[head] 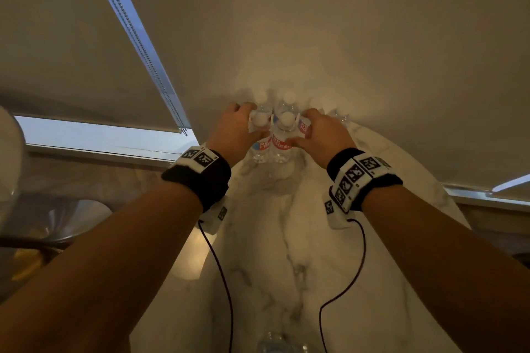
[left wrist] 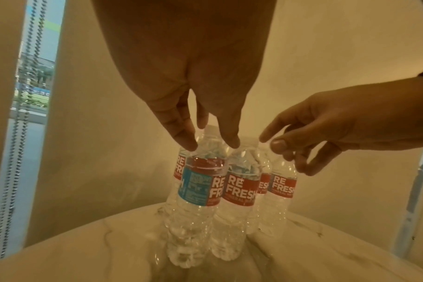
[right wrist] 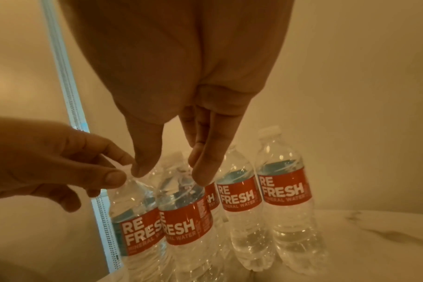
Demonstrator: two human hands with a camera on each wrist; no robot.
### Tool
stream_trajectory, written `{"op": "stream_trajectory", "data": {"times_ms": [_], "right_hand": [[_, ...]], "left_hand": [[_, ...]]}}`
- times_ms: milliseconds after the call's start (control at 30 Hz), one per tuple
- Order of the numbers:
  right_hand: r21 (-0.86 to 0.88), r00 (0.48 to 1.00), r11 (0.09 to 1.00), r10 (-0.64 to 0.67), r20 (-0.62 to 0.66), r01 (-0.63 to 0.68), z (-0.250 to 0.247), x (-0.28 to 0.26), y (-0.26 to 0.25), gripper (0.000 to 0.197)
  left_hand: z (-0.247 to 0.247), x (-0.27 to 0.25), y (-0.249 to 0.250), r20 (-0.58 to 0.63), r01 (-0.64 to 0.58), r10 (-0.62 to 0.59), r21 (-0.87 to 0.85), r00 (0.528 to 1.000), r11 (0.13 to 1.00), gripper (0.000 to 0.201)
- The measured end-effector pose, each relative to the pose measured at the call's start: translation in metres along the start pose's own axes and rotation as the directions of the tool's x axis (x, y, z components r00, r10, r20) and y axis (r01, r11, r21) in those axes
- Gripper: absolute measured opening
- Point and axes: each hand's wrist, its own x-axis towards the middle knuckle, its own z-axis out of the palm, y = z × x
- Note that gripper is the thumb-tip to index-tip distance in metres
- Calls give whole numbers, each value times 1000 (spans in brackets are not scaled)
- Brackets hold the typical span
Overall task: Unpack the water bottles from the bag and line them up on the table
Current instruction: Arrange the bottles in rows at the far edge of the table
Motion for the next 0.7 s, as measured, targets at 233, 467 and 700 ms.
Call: {"op": "stream_trajectory", "data": {"times_ms": [233, 467, 700], "right_hand": [[-140, 979, 988, -35, 200, 64, -30, -113, 15, 48], [-8, 856, 969, -215, 470, 248, -21, -250, 21, 41], [-10, 688, 910, -307, 658, 415, 13, -319, 26, 45]], "left_hand": [[-9, -111, 22, 76, -83, 82, 9, 994, 996, 50], [-9, -253, 54, 369, -132, 143, -56, 918, 990, 25], [5, -328, 66, 645, -168, 84, 70, 759, 983, 48]]}}
